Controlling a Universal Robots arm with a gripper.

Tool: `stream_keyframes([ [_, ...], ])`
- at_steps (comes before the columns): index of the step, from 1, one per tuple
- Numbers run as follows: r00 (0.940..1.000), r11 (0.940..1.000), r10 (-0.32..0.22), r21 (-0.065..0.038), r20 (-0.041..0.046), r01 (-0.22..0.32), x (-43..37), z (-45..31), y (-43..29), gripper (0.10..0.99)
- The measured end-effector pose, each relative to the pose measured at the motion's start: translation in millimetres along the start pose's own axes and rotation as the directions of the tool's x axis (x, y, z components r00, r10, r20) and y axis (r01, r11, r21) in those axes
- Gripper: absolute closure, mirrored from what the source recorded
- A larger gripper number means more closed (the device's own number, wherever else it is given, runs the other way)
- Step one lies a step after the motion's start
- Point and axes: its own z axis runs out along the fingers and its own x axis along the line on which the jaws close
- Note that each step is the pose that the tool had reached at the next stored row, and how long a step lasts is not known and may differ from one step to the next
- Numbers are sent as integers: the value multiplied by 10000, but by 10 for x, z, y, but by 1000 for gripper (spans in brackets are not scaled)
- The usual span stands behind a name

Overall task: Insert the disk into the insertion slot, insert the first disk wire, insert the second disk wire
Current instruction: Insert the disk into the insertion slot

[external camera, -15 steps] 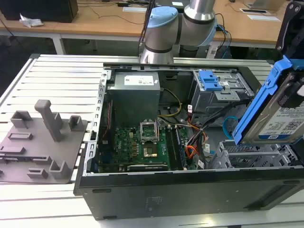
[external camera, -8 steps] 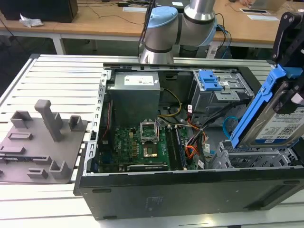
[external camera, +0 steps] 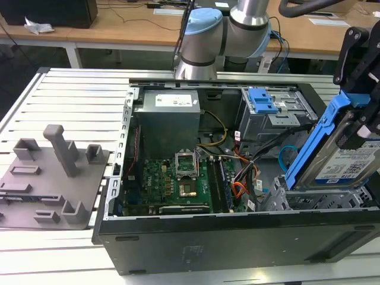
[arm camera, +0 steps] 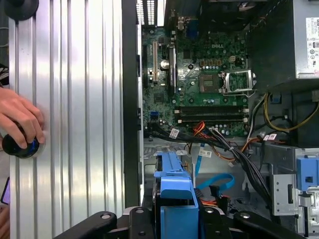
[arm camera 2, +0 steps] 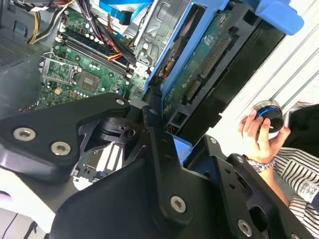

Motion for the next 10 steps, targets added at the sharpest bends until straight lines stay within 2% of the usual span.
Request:
stream_keyframes([
  [10, 10000, 10000, 0, 0, -2, 0, 0, 100, -4, 722],
])
